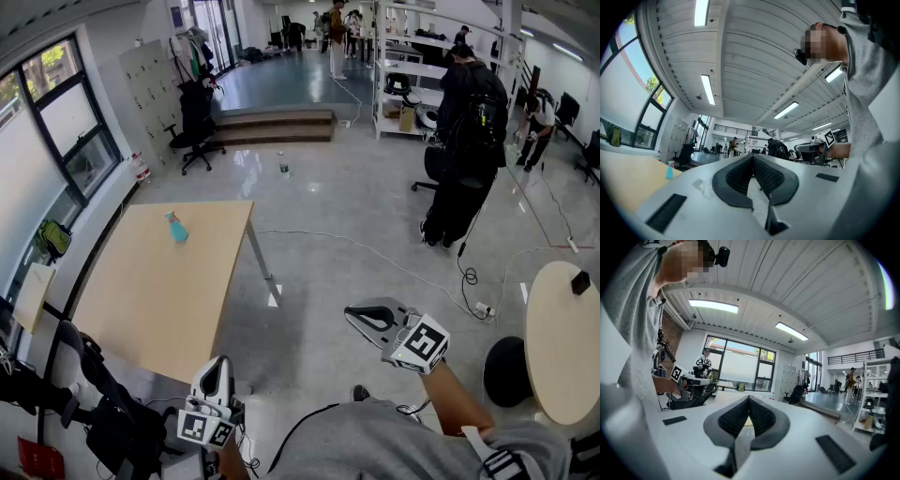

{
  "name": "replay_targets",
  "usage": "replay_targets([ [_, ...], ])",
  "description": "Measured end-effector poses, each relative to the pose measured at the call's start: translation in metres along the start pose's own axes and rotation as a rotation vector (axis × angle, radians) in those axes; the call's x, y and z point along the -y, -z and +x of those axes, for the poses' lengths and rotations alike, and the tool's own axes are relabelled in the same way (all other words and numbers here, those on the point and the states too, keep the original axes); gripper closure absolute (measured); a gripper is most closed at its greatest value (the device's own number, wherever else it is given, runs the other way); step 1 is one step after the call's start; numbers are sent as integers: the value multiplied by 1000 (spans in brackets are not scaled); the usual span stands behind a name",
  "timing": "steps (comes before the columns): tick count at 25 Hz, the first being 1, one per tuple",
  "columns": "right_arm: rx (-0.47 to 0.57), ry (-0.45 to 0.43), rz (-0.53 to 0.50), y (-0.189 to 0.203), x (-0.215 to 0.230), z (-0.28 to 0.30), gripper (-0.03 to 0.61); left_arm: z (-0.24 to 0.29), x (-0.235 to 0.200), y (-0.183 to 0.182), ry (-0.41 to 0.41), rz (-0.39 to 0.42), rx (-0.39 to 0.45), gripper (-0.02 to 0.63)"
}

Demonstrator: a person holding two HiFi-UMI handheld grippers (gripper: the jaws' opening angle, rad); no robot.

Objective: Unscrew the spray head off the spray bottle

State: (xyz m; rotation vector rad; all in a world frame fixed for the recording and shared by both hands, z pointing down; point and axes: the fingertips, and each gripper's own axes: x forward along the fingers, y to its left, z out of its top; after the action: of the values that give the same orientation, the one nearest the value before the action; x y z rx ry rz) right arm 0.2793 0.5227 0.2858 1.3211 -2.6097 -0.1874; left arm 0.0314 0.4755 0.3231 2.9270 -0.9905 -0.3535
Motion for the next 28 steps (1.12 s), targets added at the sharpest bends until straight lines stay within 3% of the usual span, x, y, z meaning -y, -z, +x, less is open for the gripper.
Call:
replay_targets([
  [7,-19,-7,11,4,-16,6,574,-19,-5,5,-15,-19,-21,609],
  [12,-22,-15,5,0,-21,10,574,-9,-1,25,4,-91,-39,609],
  [17,-34,-14,28,1,-27,22,574,-2,-1,21,95,-8,-84,609],
  [20,-26,-8,8,-3,-25,30,574,-5,-15,12,69,-1,-53,609],
  [24,-29,8,16,2,-13,32,574,-7,-27,16,-9,-65,-2,609],
  [28,-44,10,30,16,-3,25,574,1,-21,33,2,-71,-30,609],
])
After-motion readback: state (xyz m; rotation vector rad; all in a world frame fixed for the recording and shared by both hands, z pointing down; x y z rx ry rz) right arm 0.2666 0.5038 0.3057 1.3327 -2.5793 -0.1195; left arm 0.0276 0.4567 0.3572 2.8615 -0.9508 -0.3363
